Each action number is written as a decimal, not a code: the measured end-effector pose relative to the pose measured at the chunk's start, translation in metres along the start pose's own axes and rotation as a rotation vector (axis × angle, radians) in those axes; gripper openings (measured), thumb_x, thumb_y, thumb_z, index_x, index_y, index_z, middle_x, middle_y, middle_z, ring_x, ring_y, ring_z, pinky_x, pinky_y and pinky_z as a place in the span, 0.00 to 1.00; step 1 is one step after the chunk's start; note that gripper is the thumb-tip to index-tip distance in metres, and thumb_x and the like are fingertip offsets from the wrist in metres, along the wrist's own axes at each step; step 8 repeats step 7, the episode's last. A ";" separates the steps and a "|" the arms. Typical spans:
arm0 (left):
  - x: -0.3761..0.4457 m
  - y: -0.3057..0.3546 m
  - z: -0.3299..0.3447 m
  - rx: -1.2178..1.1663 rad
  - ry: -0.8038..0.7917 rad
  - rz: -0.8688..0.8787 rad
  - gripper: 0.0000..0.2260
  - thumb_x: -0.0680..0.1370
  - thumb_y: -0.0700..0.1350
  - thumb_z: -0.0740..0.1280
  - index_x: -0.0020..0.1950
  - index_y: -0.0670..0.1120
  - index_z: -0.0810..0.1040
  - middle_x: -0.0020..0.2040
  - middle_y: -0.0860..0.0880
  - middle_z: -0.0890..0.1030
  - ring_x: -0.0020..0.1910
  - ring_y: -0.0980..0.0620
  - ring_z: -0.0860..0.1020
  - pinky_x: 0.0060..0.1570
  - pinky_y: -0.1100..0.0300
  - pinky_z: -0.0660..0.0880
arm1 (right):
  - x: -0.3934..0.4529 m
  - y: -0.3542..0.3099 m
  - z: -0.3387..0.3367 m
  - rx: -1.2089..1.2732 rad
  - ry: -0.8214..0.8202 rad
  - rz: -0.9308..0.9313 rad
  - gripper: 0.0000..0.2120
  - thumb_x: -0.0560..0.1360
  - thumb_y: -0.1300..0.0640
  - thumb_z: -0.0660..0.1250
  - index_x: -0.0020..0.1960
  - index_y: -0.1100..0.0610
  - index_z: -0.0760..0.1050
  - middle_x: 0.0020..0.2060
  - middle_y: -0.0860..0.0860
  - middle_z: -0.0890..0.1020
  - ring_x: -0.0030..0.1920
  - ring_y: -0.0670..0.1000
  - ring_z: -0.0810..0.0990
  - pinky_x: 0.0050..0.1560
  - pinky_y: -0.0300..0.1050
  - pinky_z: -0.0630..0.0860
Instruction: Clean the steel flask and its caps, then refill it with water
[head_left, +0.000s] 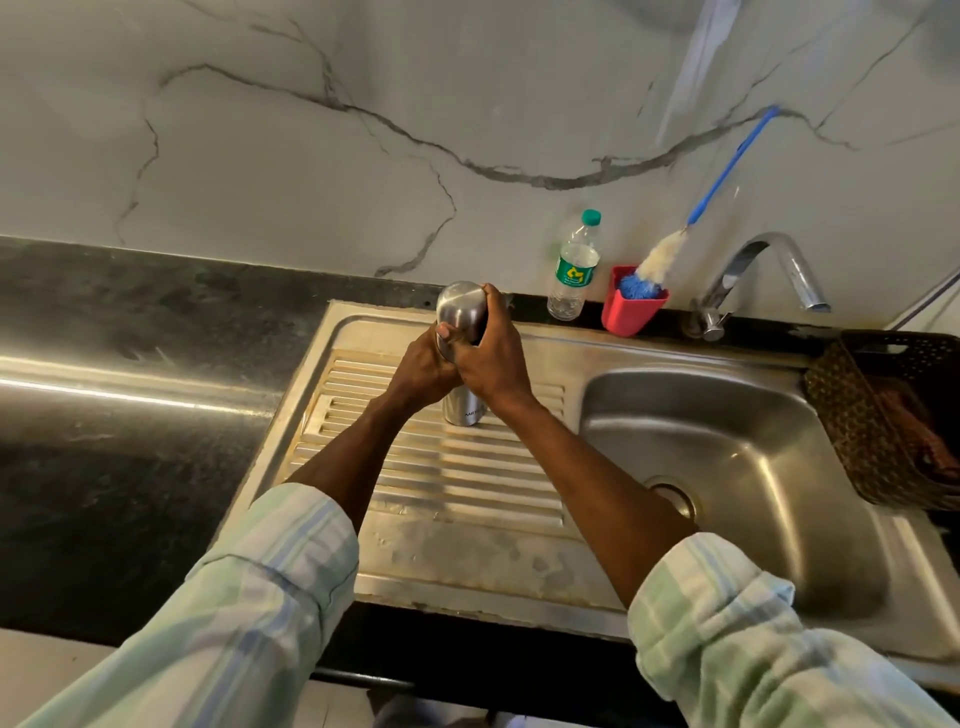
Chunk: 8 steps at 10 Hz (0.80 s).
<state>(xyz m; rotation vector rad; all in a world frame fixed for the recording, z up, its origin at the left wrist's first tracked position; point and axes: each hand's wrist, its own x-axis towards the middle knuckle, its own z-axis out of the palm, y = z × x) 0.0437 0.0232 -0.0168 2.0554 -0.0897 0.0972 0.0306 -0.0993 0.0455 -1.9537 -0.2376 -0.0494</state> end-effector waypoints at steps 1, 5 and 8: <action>-0.001 0.004 0.000 -0.026 -0.016 0.014 0.22 0.70 0.57 0.68 0.57 0.43 0.79 0.45 0.50 0.83 0.44 0.57 0.82 0.42 0.61 0.80 | 0.000 0.002 0.003 0.006 0.016 -0.019 0.35 0.75 0.54 0.71 0.76 0.57 0.58 0.70 0.56 0.70 0.67 0.55 0.71 0.58 0.38 0.69; -0.009 0.018 -0.018 0.143 -0.164 -0.080 0.33 0.69 0.48 0.79 0.70 0.45 0.69 0.60 0.46 0.79 0.59 0.47 0.79 0.58 0.47 0.79 | -0.009 -0.013 -0.013 -0.063 -0.106 0.049 0.31 0.74 0.49 0.72 0.70 0.53 0.60 0.65 0.54 0.73 0.62 0.51 0.73 0.57 0.46 0.74; -0.026 0.058 -0.034 0.429 -0.016 -0.059 0.15 0.73 0.34 0.69 0.59 0.40 0.77 0.53 0.41 0.81 0.53 0.41 0.80 0.46 0.51 0.77 | -0.028 -0.012 -0.037 -0.271 0.035 0.041 0.33 0.75 0.48 0.70 0.74 0.59 0.61 0.70 0.58 0.68 0.69 0.56 0.69 0.66 0.51 0.71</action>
